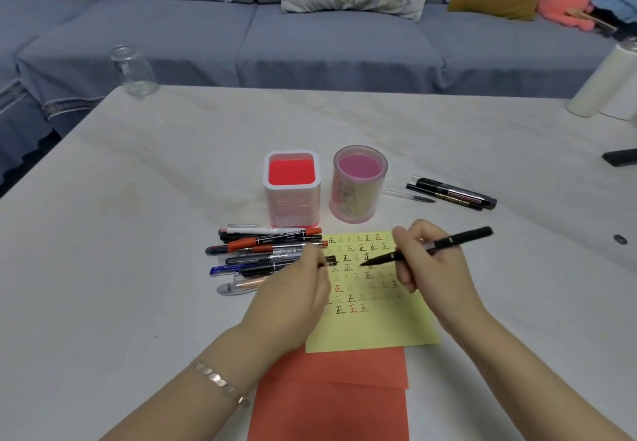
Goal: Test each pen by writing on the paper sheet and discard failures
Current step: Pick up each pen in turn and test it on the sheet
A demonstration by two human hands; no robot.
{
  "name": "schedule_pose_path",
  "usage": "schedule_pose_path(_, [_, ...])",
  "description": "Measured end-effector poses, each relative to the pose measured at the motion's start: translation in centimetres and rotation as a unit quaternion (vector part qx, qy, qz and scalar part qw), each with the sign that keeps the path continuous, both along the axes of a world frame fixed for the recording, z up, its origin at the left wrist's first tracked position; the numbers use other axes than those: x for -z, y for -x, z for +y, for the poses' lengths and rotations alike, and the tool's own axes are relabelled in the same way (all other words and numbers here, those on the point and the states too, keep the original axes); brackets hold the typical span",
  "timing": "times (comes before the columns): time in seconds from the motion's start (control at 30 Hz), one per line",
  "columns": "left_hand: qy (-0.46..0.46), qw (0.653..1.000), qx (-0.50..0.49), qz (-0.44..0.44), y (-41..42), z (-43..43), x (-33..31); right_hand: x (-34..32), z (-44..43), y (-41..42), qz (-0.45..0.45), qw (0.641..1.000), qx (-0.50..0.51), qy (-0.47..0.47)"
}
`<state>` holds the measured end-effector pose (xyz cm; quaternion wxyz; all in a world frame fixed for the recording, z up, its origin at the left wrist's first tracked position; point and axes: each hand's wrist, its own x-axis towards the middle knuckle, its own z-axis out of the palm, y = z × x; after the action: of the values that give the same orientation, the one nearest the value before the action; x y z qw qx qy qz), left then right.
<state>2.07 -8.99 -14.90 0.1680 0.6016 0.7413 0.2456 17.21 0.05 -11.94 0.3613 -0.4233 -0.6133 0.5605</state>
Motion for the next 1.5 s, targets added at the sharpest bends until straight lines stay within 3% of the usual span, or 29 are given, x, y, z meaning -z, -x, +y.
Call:
schedule_pose_path(0.2, [-0.075, 0.972, -0.029, 0.222, 1.0, -0.5, 5.9, 2.5, 0.2, -2.1, -0.030, 0.997, 0.057, 0.036])
schedule_pose_path(0.3, [-0.090, 0.974, -0.053, 0.203, 0.2, -0.1, 6.5, 3.1, 0.3, -2.8, -0.031, 0.996, 0.071, 0.040])
schedule_pose_path(0.4, [-0.123, 0.981, 0.009, 0.151, -1.5, 0.3, 6.1, 3.3, 0.5, -3.2, -0.027, 0.996, 0.074, 0.036])
schedule_pose_path(0.6, [-0.006, 0.982, 0.105, 0.156, -3.0, 0.2, 7.1, 4.6, -0.1, -3.2, 0.009, 0.995, 0.063, 0.071])
schedule_pose_path(1.0, [-0.036, 0.986, 0.086, 0.139, -2.9, 0.1, 8.3, 7.7, -1.5, -0.7, -0.042, 0.981, 0.191, 0.001])
schedule_pose_path(1.5, [-0.064, 0.988, 0.074, 0.117, -3.0, 0.2, 8.4, 9.7, -1.9, -0.1, -0.080, 0.974, 0.208, -0.045])
